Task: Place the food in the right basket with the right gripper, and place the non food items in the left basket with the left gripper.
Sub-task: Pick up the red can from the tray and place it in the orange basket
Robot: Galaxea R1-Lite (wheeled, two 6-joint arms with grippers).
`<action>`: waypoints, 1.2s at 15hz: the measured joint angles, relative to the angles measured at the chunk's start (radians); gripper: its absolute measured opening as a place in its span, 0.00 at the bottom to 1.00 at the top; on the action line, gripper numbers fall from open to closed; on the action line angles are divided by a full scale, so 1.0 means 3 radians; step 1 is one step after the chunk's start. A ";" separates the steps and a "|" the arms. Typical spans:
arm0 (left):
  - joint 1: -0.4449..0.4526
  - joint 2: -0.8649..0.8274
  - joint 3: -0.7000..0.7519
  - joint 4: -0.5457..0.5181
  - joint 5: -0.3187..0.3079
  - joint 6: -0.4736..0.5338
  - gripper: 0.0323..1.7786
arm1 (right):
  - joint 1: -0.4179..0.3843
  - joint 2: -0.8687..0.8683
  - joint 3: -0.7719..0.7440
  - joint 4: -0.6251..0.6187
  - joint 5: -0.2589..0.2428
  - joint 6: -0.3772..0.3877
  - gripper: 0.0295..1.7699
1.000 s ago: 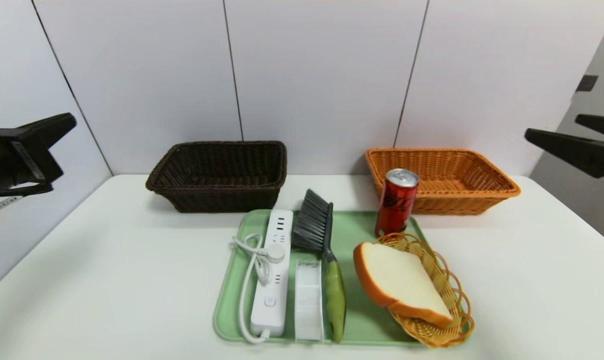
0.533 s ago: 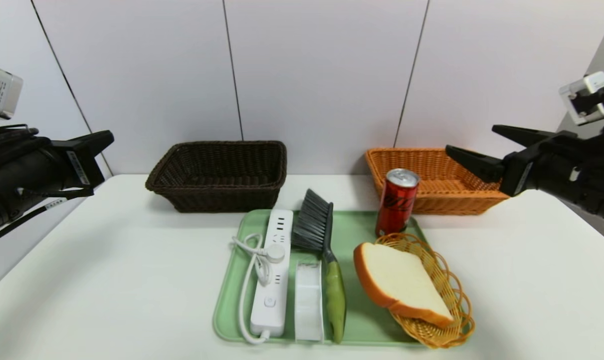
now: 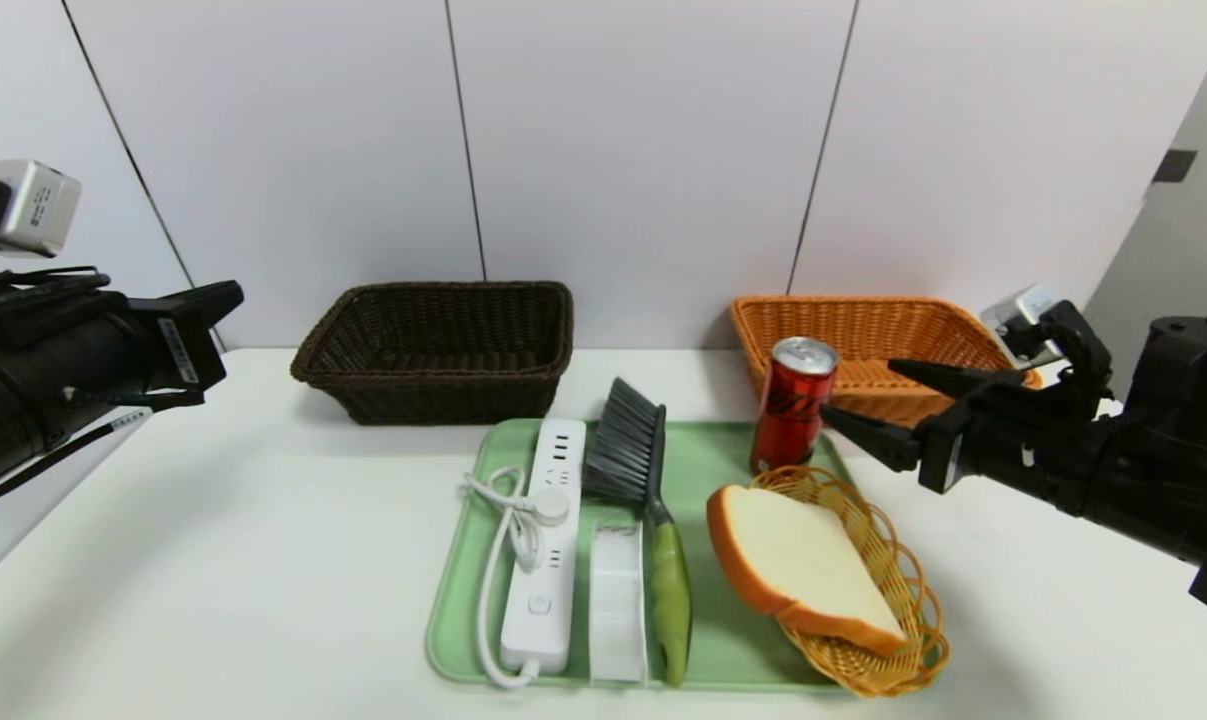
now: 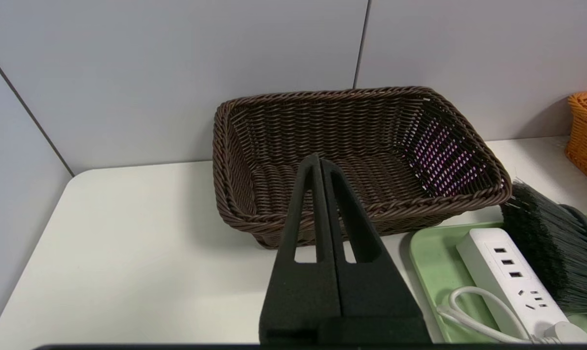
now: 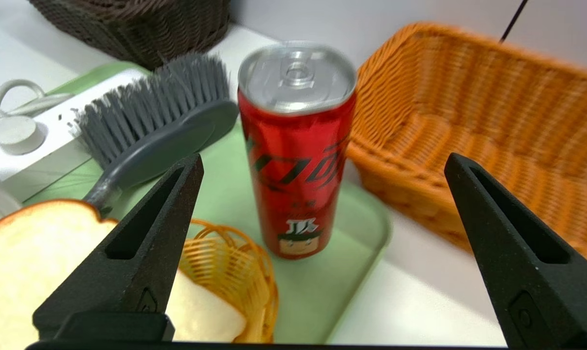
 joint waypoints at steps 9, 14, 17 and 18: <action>0.0005 -0.0008 0.0146 -0.0173 0.0046 0.0005 0.01 | 0.0167 0.0621 -0.0013 -0.0748 -0.0006 0.0046 0.97; 0.0004 -0.0077 0.0223 -0.0204 0.0043 -0.0008 0.01 | 0.0263 0.0852 -0.0159 -0.0834 -0.0006 0.0179 0.97; 0.0005 -0.0125 0.0243 -0.0205 0.0043 -0.0013 0.01 | 0.0333 0.0913 -0.0265 -0.0834 -0.0016 0.0181 0.97; 0.0005 -0.0144 0.0252 -0.0205 0.0042 -0.0016 0.01 | 0.0352 0.0926 -0.0282 -0.0835 -0.0021 0.0182 0.97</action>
